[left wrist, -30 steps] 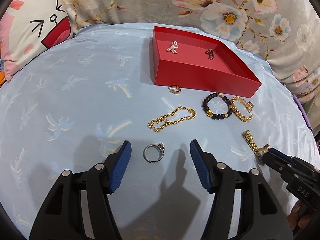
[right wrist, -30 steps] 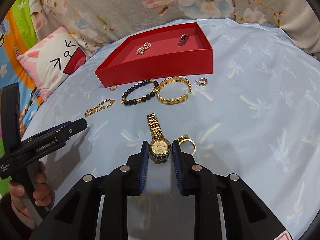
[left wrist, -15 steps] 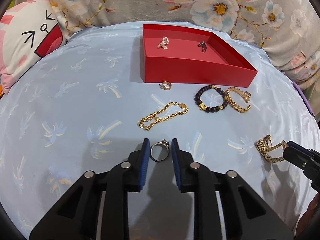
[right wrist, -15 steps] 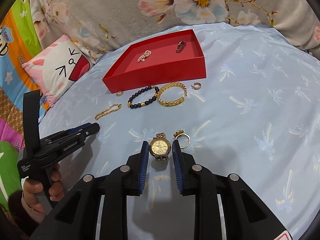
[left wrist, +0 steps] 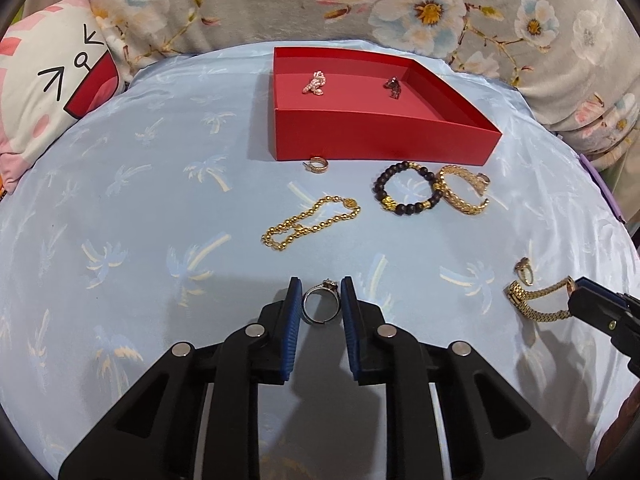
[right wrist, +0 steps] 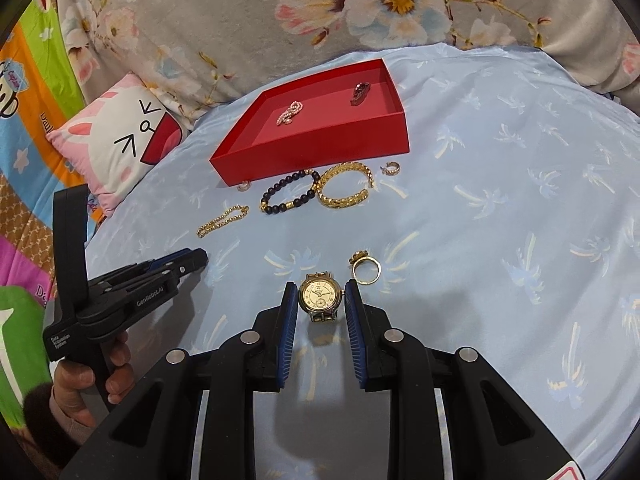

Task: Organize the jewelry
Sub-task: 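Carry the ring and gold watch into the red box and release both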

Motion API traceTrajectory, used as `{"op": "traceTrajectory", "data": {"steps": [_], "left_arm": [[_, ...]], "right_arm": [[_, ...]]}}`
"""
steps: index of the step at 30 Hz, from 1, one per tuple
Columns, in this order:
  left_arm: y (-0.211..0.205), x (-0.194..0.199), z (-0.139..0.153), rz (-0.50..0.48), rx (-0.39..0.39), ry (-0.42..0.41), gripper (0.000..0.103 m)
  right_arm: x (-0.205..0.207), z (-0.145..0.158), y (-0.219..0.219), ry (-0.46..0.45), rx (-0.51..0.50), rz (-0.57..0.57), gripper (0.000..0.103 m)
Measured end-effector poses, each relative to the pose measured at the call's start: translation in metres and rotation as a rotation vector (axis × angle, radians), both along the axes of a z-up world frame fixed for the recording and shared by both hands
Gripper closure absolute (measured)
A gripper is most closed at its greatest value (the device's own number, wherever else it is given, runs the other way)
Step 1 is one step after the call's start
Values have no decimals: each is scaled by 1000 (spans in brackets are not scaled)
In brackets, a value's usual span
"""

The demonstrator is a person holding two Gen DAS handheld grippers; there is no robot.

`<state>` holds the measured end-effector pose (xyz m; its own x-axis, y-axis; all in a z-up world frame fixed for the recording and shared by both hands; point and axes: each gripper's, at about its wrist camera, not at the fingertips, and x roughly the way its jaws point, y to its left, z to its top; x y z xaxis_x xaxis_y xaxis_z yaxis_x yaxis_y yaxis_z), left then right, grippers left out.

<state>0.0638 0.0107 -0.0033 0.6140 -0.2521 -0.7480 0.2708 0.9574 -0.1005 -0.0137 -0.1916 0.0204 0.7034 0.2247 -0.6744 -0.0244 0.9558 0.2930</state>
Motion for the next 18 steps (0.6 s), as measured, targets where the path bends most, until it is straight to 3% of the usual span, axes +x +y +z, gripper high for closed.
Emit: {"op": "traceTrajectory", "data": {"steps": [10,18], "left_arm": [[-7,5,47,-46,-65,-55,84],[-22,63,105,-53,-107,-174,84]], "right_arm": [[22,46,-13,-64,5,26,80],[92,107,-19,-187,-56,31,80]]}}
